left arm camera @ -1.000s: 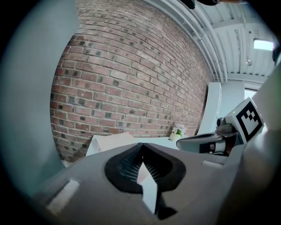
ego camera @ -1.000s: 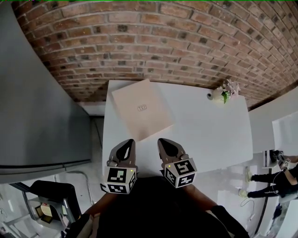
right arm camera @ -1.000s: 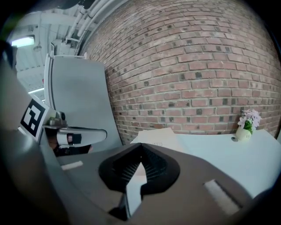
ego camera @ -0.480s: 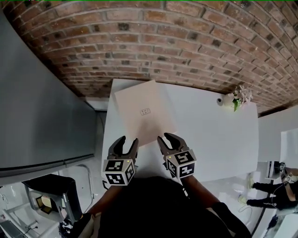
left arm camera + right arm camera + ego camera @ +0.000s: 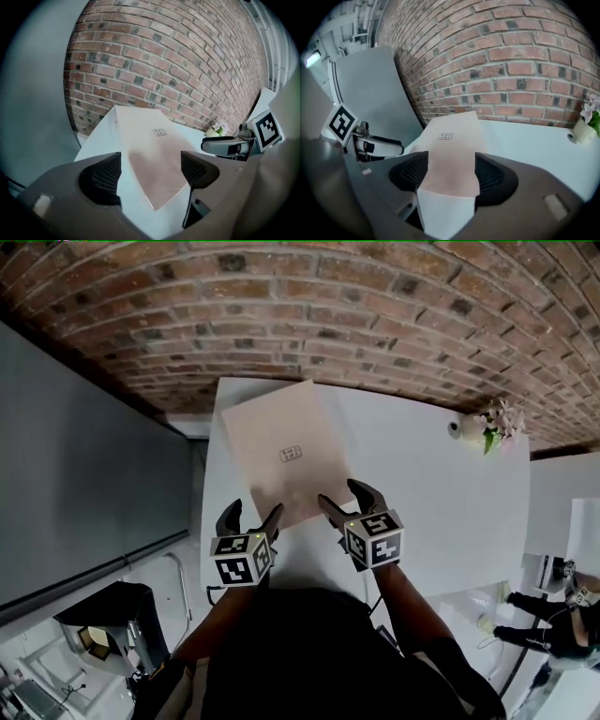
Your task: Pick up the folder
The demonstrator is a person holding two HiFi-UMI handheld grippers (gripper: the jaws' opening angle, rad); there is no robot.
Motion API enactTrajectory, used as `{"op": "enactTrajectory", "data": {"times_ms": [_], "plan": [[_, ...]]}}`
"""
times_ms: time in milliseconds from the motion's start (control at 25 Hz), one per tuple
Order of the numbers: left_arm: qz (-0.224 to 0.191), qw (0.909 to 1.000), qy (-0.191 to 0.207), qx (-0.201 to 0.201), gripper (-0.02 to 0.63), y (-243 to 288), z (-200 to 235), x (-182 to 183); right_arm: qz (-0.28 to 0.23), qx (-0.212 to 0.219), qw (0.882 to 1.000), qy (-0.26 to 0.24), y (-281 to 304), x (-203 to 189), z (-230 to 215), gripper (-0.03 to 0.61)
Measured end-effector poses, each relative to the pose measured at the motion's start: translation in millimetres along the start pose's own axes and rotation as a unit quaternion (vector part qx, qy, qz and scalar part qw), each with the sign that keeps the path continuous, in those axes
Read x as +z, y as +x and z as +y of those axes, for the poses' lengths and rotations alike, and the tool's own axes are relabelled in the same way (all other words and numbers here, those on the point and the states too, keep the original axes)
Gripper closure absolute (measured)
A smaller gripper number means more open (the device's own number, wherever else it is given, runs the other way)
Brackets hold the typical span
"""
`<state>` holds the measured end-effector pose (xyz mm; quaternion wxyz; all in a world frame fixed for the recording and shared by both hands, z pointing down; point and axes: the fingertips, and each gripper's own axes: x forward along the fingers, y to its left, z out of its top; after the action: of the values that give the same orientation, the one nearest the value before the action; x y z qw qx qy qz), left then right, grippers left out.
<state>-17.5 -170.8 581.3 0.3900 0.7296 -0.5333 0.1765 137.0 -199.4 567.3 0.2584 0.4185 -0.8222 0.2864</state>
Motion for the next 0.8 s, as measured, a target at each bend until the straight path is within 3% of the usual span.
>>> {"op": "enactTrajectory", "data": {"times_ms": [360,800], "plan": [[0.040,0.9990,-0.021,0.004,0.187,33.6,9.7,-13.1,0.050,0.011,0.999,0.019,29.7,-8.8,-35.6,0.166],[0.062,0.9970,-0.045,0.002,0.187,58.8,11.3,-18.7,0.089,0.054,0.993,0.048,57.6,-15.9,-46.4,0.132]]}}
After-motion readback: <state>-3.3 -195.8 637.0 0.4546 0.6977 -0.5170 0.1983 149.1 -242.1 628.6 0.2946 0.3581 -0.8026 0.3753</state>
